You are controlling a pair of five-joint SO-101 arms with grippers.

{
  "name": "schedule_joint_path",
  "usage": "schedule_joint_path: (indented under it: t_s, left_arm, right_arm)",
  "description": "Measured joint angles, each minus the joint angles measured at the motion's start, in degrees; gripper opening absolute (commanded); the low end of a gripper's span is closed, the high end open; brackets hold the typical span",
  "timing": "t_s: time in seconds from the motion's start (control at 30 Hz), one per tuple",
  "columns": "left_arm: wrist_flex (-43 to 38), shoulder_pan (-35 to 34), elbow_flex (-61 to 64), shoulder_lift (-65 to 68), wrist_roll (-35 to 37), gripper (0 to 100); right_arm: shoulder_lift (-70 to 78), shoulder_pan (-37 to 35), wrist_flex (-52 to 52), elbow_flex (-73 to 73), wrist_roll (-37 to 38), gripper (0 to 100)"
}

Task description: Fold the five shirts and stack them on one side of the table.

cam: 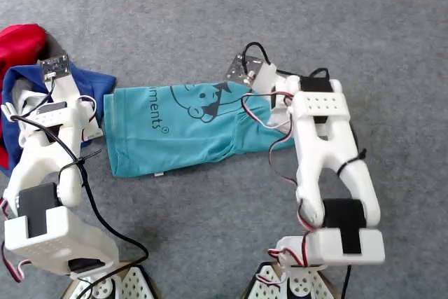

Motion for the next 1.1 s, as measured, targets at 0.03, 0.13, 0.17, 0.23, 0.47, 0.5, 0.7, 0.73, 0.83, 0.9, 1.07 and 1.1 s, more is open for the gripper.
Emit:
schedule_joint_path:
  t_s: [0.03,0.13,0.17,0.23,0.47,0.5,0.7,0.73,0.83,0.9,1.07,1.1]
  left_arm:
    - [0.0,0.0,0.0,0.0,0.0,3]
    - [0.0,0.0,0.0,0.0,0.0,3]
    - [0.0,0.0,0.0,0.0,0.0,3]
    - [0.0,0.0,0.0,0.0,0.0,3]
    - [0.0,0.5,0.0,0.0,0.0,3]
    - [0.0,0.7,0.0,0.0,0.0,3]
    - [0.0,0.8,0.0,0.0,0.0,3]
    - [0.0,0.8,0.0,0.0,0.0,3]
    - [0.0,0.8,0.0,0.0,0.0,3]
    - [0.0,0.8,0.0,0.0,0.0,3]
    - [0.0,0.8,0.0,0.0,0.0,3]
    - [0.0,0.8,0.0,0.0,0.0,3]
  right_arm:
    - [2.0,0.0,-2.9,0.0,-0.2,1.5]
    - [9.1,1.2,-10.5,-0.2,-0.2,1.5]
    - [11.9,2.0,-12.6,-1.0,-0.2,1.5]
    - [16.7,3.8,-15.4,-4.0,-0.2,1.5]
    - [24.2,6.0,-7.9,-18.7,-2.2,1.5]
    - [23.8,6.1,-4.5,-20.0,-3.3,1.5]
    - [16.2,3.4,12.4,-22.9,-4.7,1.5]
    - [15.0,3.4,13.0,-22.9,-4.7,1.5]
    - [13.2,4.1,13.7,-23.1,-4.7,1.5]
    - [13.0,5.4,13.5,-23.1,-4.7,1.5]
    - [13.0,4.0,13.5,-21.8,-4.1,1.5]
    - [13.0,2.5,13.5,-21.2,-4.6,1.5]
